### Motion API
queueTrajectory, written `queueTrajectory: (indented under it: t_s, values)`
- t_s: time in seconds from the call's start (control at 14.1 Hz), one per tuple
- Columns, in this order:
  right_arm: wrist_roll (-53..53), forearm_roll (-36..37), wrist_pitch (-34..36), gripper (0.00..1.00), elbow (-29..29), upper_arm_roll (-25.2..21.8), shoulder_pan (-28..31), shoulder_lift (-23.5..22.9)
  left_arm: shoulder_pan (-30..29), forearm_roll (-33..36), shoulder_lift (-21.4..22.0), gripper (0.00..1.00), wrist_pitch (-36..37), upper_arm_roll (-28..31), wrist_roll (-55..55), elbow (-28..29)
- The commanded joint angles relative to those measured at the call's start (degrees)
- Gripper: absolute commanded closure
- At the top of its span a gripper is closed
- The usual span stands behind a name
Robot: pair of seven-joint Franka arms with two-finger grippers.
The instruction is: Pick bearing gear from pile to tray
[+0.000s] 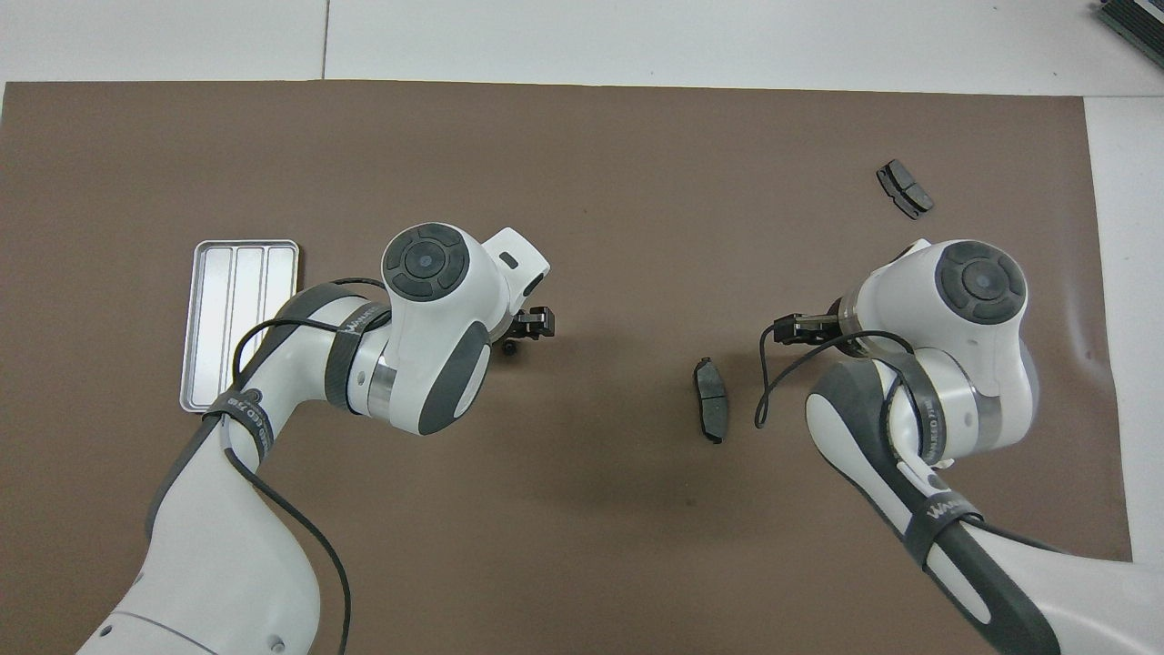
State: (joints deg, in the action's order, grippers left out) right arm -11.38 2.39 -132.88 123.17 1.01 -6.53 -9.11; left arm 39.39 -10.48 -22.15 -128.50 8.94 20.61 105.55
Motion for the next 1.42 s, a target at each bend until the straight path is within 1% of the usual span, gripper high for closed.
queueTrajectory:
  t_s: [0.0,0.14,0.21,0.36,0.64,0.78,0.85,0.92,1.0,1.14,1.28,1.35]
  values:
    - [3.6,-1.2,-5.6,0.0,5.5,0.9,2.0,2.0,0.4,-1.2,1.4,0.18,-0.2,0.1,-1.5,2.5]
    - [4.0,-1.2,-6.9,0.0,8.0,0.8,2.2,2.8,0.6,-1.2,1.2,0.29,0.0,0.1,-1.5,2.7]
    - [4.1,-1.2,-6.9,0.0,8.6,0.8,2.2,3.0,0.7,-1.2,1.1,0.32,-0.3,0.1,-1.5,2.9]
    - [4.1,-1.2,-7.0,0.0,10.9,0.8,2.6,3.8,1.5,-1.2,1.1,0.34,-1.0,0.1,-1.5,3.3]
    - [4.2,-1.2,-6.9,0.0,13.4,0.8,2.8,4.8,2.3,-1.2,-0.5,0.37,-3.5,0.1,-1.5,3.5]
    - [4.3,-1.2,-6.4,0.0,14.2,0.8,2.8,5.2,2.3,-1.2,-0.5,0.4,-3.7,0.1,-1.6,3.5]
    - [4.7,-1.2,-6.3,0.02,14.4,0.8,2.9,5.3,2.3,-1.2,-0.5,0.42,-3.7,0.1,-1.7,3.5]
    - [5.7,-1.2,-6.2,0.08,14.4,0.8,3.0,5.3,2.4,-1.2,-0.6,0.44,-3.7,0.1,-1.7,3.5]
    - [5.8,-1.2,-6.2,0.09,14.4,0.8,3.0,5.3,2.5,-1.2,-0.6,0.47,-3.6,0.1,-1.7,3.8]
    - [5.8,-1.2,-6.2,0.19,14.3,0.8,3.0,5.3,3.2,-1.2,-0.6,0.57,-3.3,0.1,-1.7,4.2]
    - [5.8,-1.2,-6.3,0.53,14.1,0.8,3.3,5.2,3.2,-1.2,-0.6,0.67,-3.3,0.1,-1.8,4.6]
    - [5.8,-1.2,-6.8,0.72,14.0,0.8,3.7,5.2,3.2,-1.2,-0.6,0.75,-3.1,0.1,-1.8,4.6]
